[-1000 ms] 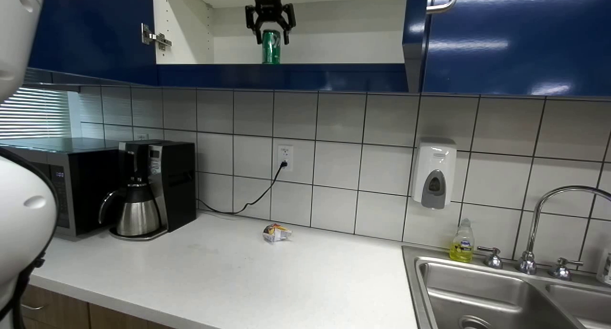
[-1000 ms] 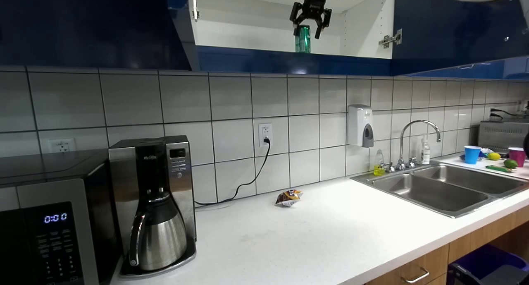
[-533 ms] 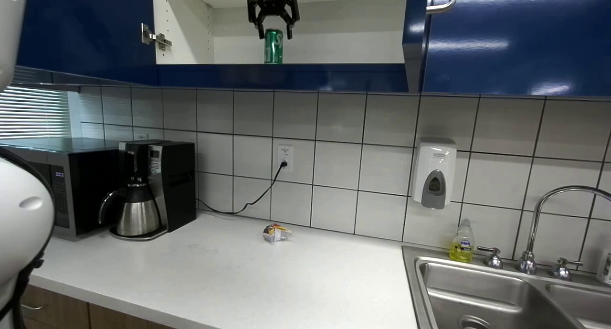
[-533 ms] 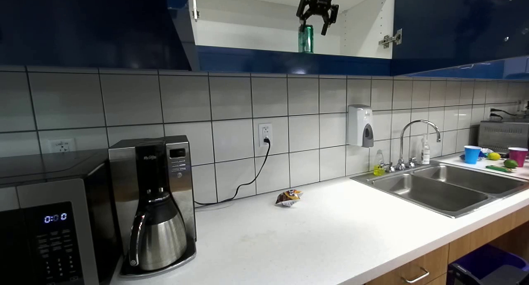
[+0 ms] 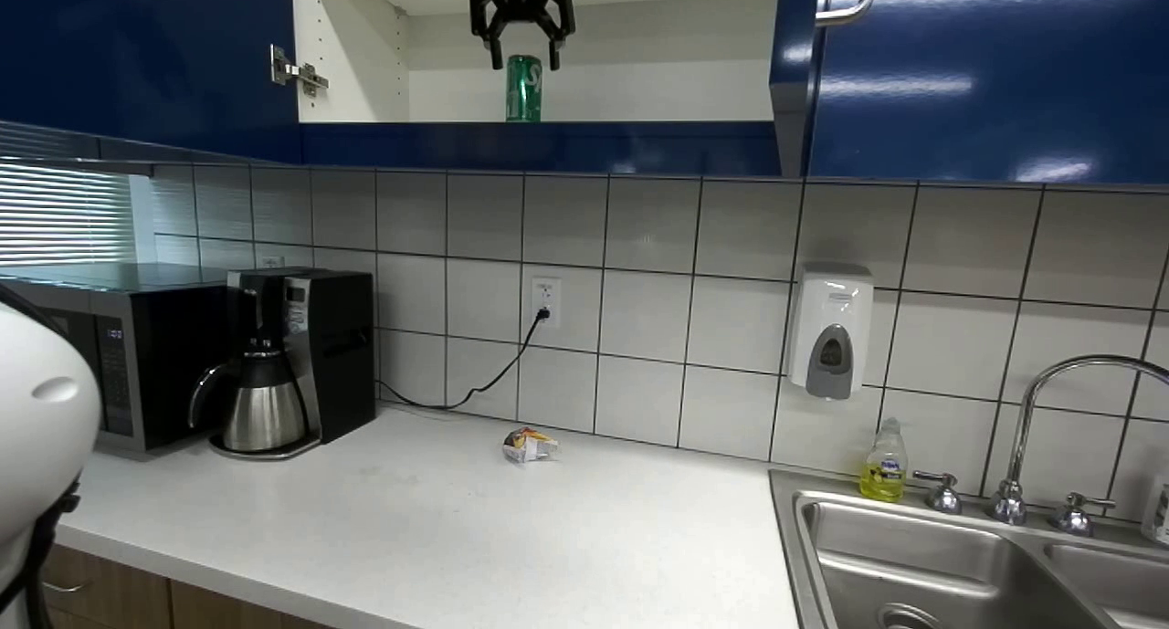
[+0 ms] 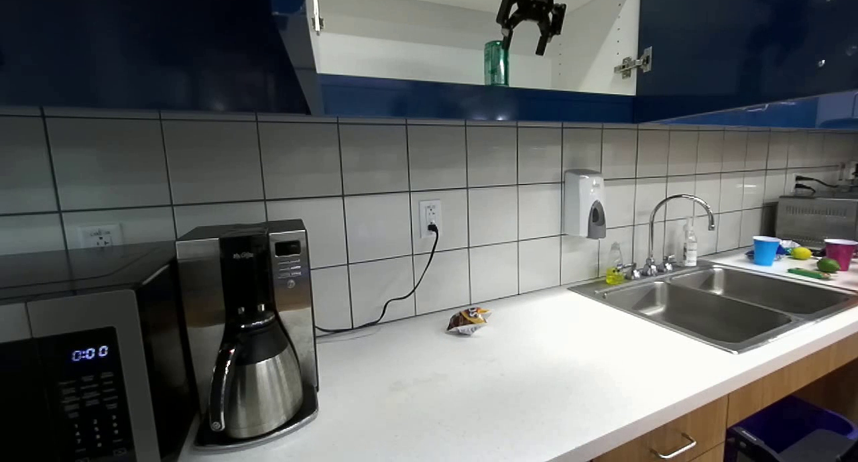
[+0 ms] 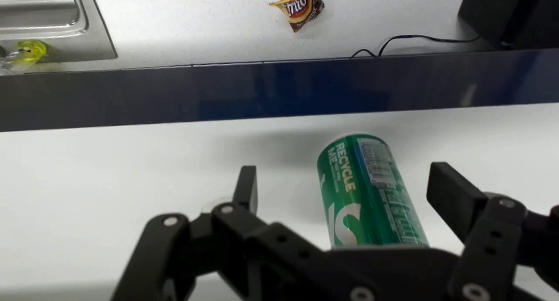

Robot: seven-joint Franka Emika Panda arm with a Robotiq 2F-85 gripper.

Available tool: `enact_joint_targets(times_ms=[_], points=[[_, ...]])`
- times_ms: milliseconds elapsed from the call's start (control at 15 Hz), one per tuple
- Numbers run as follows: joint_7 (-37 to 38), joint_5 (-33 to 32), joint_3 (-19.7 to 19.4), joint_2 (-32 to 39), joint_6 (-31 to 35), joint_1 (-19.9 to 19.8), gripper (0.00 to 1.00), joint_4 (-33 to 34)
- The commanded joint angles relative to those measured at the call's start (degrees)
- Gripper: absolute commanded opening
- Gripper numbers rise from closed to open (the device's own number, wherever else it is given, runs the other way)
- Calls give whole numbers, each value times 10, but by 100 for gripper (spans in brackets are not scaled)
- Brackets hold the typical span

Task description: Put the can inside the cupboard

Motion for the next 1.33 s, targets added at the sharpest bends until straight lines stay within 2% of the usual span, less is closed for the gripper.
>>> enact_joint_targets(times_ms=[0, 467, 800, 1067, 1133, 1267], points=[[-50, 8, 1, -87, 18, -1, 100, -115], [-128, 23, -5, -238, 29, 3, 100, -321], [-165, 35, -16, -323, 20, 5, 100, -441], [-178, 25, -24, -370, 18, 7, 100, -512], [-158, 26, -22, -334, 4, 7, 100, -466], [-161, 25, -24, -352, 5, 8, 100, -493]])
